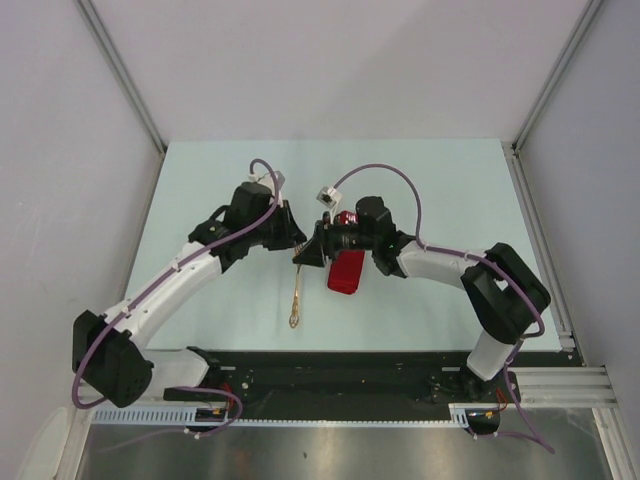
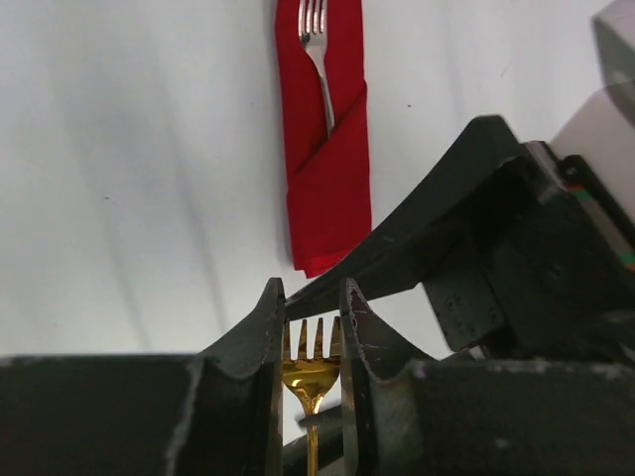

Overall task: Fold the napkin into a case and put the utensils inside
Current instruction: Pass from the left arm to the right, then pass from the right arm to the left

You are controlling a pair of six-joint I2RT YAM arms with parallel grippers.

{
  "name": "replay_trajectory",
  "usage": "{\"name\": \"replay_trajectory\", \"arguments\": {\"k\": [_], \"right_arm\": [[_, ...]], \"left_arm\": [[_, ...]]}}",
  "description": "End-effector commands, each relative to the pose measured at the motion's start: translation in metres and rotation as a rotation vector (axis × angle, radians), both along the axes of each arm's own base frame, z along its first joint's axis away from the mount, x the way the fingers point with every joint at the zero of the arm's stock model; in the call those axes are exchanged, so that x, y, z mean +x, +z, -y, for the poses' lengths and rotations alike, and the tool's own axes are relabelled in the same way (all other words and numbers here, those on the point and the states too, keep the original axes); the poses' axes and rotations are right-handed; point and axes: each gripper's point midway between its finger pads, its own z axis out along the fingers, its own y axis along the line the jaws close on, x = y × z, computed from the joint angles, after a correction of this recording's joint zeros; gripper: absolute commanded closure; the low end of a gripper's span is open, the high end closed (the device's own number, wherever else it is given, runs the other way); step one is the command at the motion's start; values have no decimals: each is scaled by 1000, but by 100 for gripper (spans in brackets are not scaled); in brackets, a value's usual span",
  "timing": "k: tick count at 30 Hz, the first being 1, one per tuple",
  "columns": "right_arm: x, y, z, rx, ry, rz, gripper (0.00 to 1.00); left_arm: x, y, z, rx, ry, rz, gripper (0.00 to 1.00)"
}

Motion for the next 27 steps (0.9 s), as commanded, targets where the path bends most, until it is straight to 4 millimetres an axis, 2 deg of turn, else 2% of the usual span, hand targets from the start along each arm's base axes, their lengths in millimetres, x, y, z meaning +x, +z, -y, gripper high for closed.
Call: {"name": "replay_trajectory", "arguments": {"k": [1,2,3,4,5,6,7,8,9,11,12,13,14,15,16,17,18,19,21,24,25,26,27], "right_arm": [[10,14,-12,66,-48,-20,65],[14,14,-8,75,-54,-35,98],[15,15,-6,89,-68,-87,100],[18,23,-4,133,-76,-65,100],[16,17,3,137,-92,-83,100],[22,18,10,146,-114,-84,100],[27,21,15,165,-130,-81,100],[26,19,21,172,-139,-92,100],[36,27,29,208,-160,-71,100],[39,32,35,243,-161,-105,100],[42,41,37,274,-156,-93,100],[46,45,41,292,-165,-116,100],[48,49,43,309,-165,-118,100],[50,56,45,333,-166,-102,100],[55,58,49,339,-178,-103,100],[58,60,51,341,-178,-106,99],[59,64,52,346,-176,-103,99],[60,65,53,347,-174,-104,98],[57,69,53,352,-167,-109,97],[56,75,56,364,-177,-110,94],[55,77,57,365,-176,-106,88],[56,78,58,359,-180,-98,84],[60,69,61,310,-195,-84,81]], "left_arm": [[6,37,14,-91,19,63,100],[7,40,13,-95,30,74,91],[5,47,8,-94,46,83,77],[5,52,3,-87,63,105,68],[5,55,-3,-77,85,125,47],[5,55,-16,-52,131,151,33],[-2,71,-22,-82,128,208,21],[-6,75,-22,-103,115,241,13],[-14,67,-13,-144,54,235,11],[-23,63,4,-217,-33,220,13],[-39,47,18,-265,-134,154,15],[-48,35,31,-298,-191,110,16],[-50,39,43,-366,-218,119,19],[-59,19,47,-377,-238,71,21],[-70,16,57,-404,-284,56,21],[-71,20,64,-444,-294,65,21],[-75,12,67,-452,-305,43,21],[-77,13,70,-467,-320,38,21],[-72,9,74,-464,-318,26,26],[-68,0,79,-430,-335,-9,47],[-68,-3,80,-423,-344,-19,69],[-66,-4,80,-413,-337,-25,80],[-65,-8,79,-401,-330,-32,88]]}}
